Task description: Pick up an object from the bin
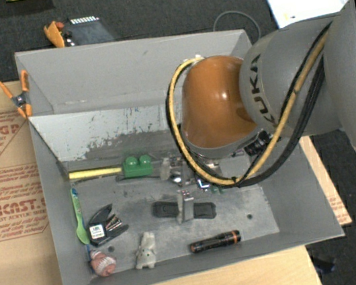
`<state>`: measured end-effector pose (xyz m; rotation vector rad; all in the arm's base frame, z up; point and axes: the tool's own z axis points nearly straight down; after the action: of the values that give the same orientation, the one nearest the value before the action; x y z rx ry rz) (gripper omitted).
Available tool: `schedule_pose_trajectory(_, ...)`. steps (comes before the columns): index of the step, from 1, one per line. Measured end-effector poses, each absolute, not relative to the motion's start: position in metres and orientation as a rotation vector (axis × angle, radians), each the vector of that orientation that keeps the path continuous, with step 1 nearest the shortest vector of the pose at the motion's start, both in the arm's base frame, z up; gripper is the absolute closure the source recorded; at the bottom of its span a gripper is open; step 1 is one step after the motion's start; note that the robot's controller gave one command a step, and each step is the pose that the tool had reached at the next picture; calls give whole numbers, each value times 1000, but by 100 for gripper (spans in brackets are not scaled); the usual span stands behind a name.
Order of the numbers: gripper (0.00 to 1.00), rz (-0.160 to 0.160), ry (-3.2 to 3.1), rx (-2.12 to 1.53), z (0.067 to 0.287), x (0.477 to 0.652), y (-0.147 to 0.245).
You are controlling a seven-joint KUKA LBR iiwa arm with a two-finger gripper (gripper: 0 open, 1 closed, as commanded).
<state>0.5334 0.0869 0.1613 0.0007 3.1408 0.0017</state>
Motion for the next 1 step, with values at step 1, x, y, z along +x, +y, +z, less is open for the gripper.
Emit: schedule_pose_trajectory(1,0,2,3141,1,161,533,87)
